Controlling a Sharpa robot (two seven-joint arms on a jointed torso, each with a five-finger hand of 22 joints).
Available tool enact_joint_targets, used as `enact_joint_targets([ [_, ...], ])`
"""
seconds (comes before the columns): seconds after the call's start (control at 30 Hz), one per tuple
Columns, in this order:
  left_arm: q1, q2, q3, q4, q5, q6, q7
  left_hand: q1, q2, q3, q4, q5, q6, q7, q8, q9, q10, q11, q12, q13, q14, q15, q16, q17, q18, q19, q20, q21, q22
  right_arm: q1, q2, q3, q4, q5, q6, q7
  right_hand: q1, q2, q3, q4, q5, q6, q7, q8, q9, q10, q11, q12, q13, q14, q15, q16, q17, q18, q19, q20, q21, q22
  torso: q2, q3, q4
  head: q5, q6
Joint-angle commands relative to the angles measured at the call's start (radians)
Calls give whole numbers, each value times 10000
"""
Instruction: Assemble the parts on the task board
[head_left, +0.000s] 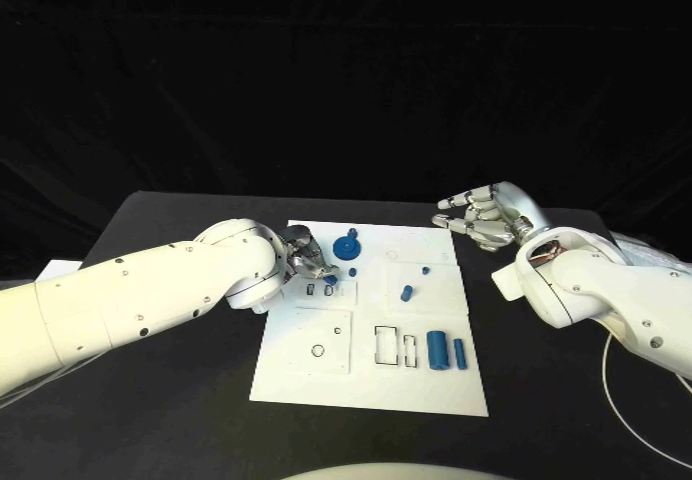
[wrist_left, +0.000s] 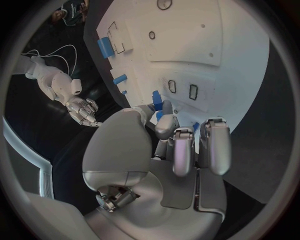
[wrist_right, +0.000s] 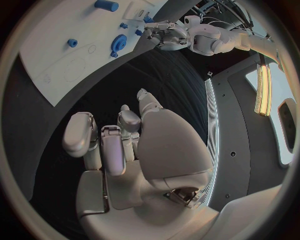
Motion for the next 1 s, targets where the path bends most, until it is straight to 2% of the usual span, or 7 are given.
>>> enact_joint_targets([
  [0.03, -103, -68, -3, 160, -1070, -1178, 729, -62, -40, 1556, -1507, -28, 38, -58, 64, 20, 94, 5, 63, 21, 1051, 70, 30, 2631, -128, 144, 47, 66, 829, -16, -6, 2, 5, -69, 120, 89, -44, 36, -20, 66, 24, 64, 2, 39, 4, -95, 1, -31, -17, 668, -72, -62, 1028, 123, -65, -14, -32, 1, -14, -4, 19, 21, -2],
  [0.4, -606, -133, -24, 272, -2078, -1721, 834, -110, -59, 1590, -1501, -32, 78, -69, 63, 25, 133, -5, 89, 47, 1051, 62, 30, 2631, -137, 167, 40, 94, 873, -39, -42, 1, 13, -67, 122, 105, -44, 36, -20, 66, 24, 64, 2, 39, 4, -95, 1, -31, -17, 668, -72, -62, 1028, 123, -65, -14, -32, 1, 3, -8, -1, 38, -8],
  [0.53, -691, -128, -24, 241, -2259, -1603, 792, -130, -62, 1597, -1493, -35, 89, -73, 62, 26, 143, -7, 96, 53, 1051, 60, 30, 2631, -135, 164, 38, 90, 866, -47, -50, 1, 17, -66, 123, 109, -44, 36, -20, 66, 24, 64, 2, 39, 4, -95, 1, -31, -17, 668, -72, -62, 1028, 123, -65, -14, -32, 1, 9, 2, -7, 55, -36],
  [0.7, -769, -120, -25, 200, -2505, -1355, 709, -159, -65, 1605, -1481, -38, 103, -77, 61, 28, 152, -9, 98, 56, 1051, 58, 30, 2631, -134, 163, 35, 88, 865, -53, -53, 1, 18, -65, 123, 113, -44, 36, -20, 66, 24, 64, 2, 39, 4, -95, 1, -31, -17, 668, -72, -62, 1028, 123, -65, -14, -32, 1, 12, -5, -2, 51, -40],
  [1.0, -843, -109, -26, 156, -2673, -1125, 619, -168, -66, 1606, -1477, -40, 107, -78, 60, 29, 154, -10, 98, 55, 1051, 58, 30, 2631, -136, 165, 35, 91, 870, -59, -51, 1, 17, -58, 127, 122, -44, 36, -20, 66, 24, 64, 2, 39, 4, -95, 1, -31, -17, 668, -72, -62, 1028, 123, -65, -14, -32, 1, 10, -4, -7, 69, -63],
])
